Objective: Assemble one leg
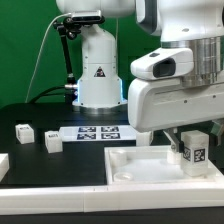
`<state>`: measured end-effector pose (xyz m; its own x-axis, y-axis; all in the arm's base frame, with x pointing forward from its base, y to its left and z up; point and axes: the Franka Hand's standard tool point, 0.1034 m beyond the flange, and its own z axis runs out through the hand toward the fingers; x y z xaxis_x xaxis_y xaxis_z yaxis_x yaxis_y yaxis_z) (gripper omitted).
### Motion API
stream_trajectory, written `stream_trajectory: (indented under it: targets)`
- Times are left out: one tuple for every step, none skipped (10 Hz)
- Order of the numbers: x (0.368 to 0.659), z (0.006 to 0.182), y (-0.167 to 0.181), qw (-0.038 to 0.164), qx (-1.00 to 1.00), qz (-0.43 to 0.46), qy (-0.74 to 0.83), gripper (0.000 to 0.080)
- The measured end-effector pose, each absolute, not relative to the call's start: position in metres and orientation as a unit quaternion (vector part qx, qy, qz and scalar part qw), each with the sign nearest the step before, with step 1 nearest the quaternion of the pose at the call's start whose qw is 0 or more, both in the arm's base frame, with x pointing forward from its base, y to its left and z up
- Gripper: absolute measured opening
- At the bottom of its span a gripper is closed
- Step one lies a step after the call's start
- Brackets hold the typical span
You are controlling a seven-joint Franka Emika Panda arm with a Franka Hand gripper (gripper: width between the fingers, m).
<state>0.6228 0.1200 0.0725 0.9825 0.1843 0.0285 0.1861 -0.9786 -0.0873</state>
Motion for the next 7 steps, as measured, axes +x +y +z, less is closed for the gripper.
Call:
stream_trajectory:
  targets:
    - [0.6229,0.0725,0.1197,0.045,-0.995,-0.01,-0.088,0.029]
    - [0.6229,0.0725,0.1197,0.045,-0.996,-0.009,-0.075,0.029]
    - [0.6228,0.0724,0.1195,0.048,-0.998,-0.008,-0.04,0.029]
    - [0.6225,0.0721,0.1189,0.05,-0.998,-0.004,0.032,0.029]
    - [0.6225,0.0718,0.1186,0.051,-0.994,-0.001,0.099,0.029]
    - [0.6226,0.0714,0.1181,0.053,-0.984,0.002,0.17,0.029]
    - [0.6229,0.0711,0.1175,0.053,-0.969,0.003,0.24,0.029]
